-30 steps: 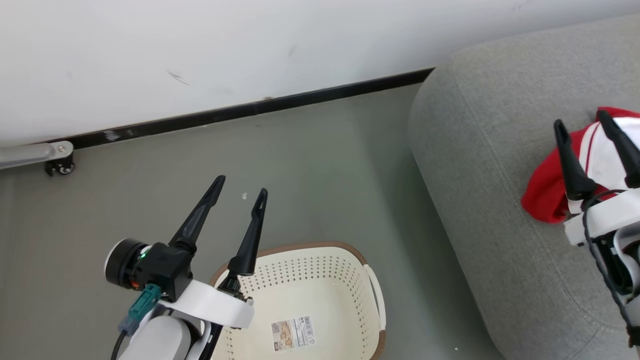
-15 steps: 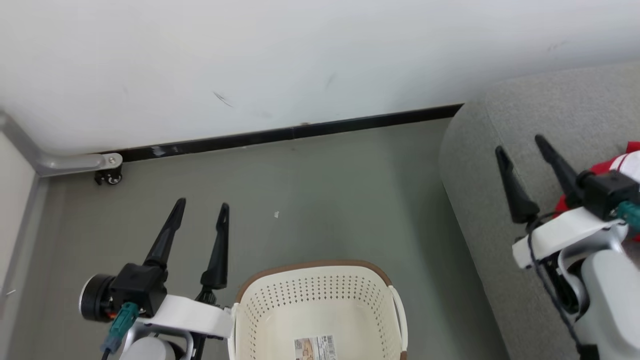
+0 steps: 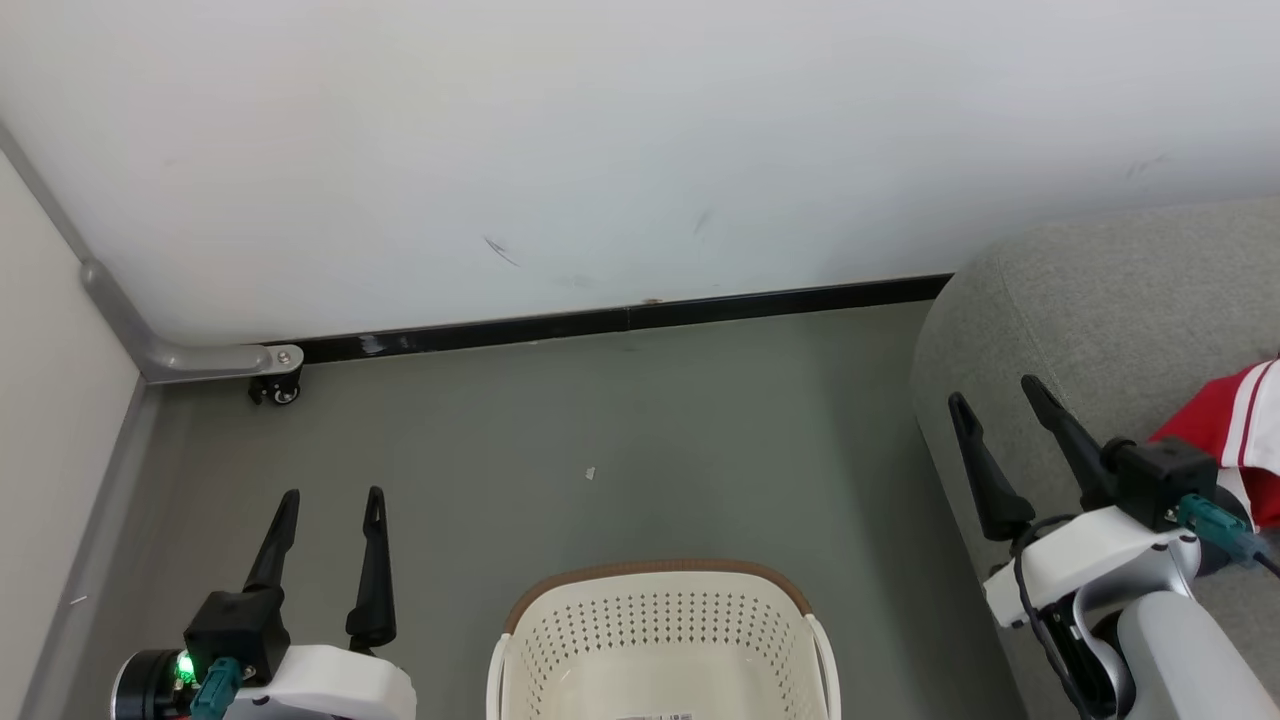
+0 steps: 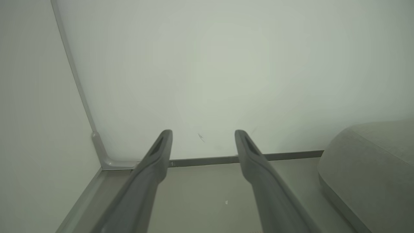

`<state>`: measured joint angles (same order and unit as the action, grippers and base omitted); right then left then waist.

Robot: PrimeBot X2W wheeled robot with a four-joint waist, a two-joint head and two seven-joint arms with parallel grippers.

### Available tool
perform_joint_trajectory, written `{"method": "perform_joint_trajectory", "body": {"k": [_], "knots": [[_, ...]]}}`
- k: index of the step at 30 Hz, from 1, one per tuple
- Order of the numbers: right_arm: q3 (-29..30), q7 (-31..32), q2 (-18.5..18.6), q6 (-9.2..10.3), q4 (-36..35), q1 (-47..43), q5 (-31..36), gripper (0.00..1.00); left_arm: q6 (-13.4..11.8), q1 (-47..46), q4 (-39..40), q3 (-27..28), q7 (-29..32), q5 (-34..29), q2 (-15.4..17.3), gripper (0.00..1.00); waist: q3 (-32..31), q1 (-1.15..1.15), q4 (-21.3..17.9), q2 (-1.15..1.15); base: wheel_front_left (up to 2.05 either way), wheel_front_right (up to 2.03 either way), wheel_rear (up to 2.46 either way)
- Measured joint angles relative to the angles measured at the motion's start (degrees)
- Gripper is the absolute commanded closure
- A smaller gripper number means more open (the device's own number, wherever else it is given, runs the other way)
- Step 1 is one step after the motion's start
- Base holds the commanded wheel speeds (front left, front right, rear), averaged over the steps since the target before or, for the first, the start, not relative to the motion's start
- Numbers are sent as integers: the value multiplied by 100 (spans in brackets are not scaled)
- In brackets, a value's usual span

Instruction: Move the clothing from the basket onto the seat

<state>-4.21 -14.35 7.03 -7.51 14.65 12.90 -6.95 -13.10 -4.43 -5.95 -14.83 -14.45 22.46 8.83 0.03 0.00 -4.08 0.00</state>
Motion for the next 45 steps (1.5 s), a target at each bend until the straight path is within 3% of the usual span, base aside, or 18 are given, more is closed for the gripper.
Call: {"method": "perform_joint_trajectory", "body": {"k": [15,45], "knots": [[339,0,-280,1,-168,-810,310,0,-243,173,-556,96,0,-192,108,0,-338,0,150,0,0,0,0],[330,82,-452,1,-584,-1293,530,0,-288,85,-783,69,76,-190,83,0,-269,0,192,0,0,0,0]]}}
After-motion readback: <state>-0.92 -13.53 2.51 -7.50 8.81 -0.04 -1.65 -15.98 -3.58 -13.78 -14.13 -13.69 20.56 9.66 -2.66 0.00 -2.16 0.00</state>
